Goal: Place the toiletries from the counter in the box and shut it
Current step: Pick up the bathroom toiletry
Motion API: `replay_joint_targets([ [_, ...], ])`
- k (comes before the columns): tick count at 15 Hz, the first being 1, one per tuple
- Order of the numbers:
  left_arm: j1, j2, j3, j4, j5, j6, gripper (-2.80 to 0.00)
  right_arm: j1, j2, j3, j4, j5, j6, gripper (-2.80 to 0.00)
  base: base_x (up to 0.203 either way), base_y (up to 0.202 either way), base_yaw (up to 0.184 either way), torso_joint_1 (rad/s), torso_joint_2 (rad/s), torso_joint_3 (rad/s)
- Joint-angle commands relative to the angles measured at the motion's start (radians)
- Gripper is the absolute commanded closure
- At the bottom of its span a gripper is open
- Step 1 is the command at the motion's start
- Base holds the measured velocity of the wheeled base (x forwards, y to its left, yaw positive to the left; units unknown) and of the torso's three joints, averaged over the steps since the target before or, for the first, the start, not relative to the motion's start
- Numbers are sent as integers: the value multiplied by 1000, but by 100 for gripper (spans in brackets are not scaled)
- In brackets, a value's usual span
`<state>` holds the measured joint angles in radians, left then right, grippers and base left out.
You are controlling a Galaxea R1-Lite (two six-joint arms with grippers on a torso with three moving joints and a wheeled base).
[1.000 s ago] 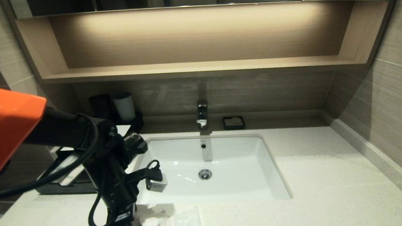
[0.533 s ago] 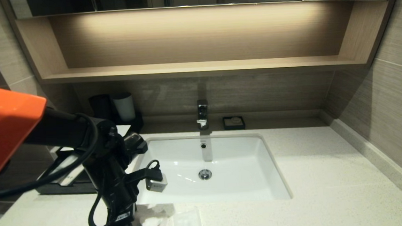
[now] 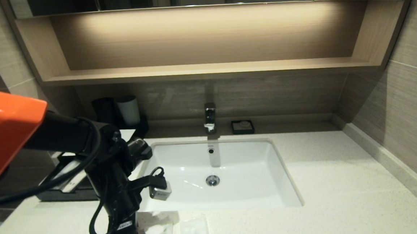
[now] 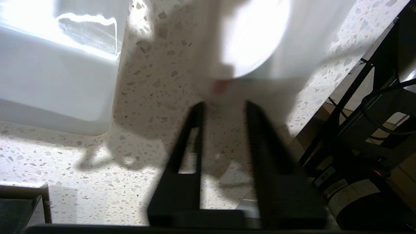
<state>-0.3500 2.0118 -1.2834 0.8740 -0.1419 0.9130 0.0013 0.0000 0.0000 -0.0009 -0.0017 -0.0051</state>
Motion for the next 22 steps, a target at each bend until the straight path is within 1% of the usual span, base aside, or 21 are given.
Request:
replay_joint_targets([
  [1,0,-13,-1,5,-1,4,0,0,-2,2,-1,0,0,0,0,0,0,0,0,0],
  [8,15,-65,-1,13,-2,1,0,0,-1,2,-1,0,1,0,0,0,0,0,0,0],
  [11,62,-97,-9,13,-3,1,0,0,-1,2,-1,0,1,0,0,0,0,0,0,0],
  [15,87,-147,6,45,-2,7,0,0,-1,2,-1,0,0,0,0,0,0,0,0,0],
  [18,138,-192,12,64,-1,13,0,0,-2,2,-1,0,1,0,0,0,0,0,0,0],
  [22,240,-234,14,127,-2,17,0,0,-1,2,-1,0,1,0,0,0,0,0,0,0],
])
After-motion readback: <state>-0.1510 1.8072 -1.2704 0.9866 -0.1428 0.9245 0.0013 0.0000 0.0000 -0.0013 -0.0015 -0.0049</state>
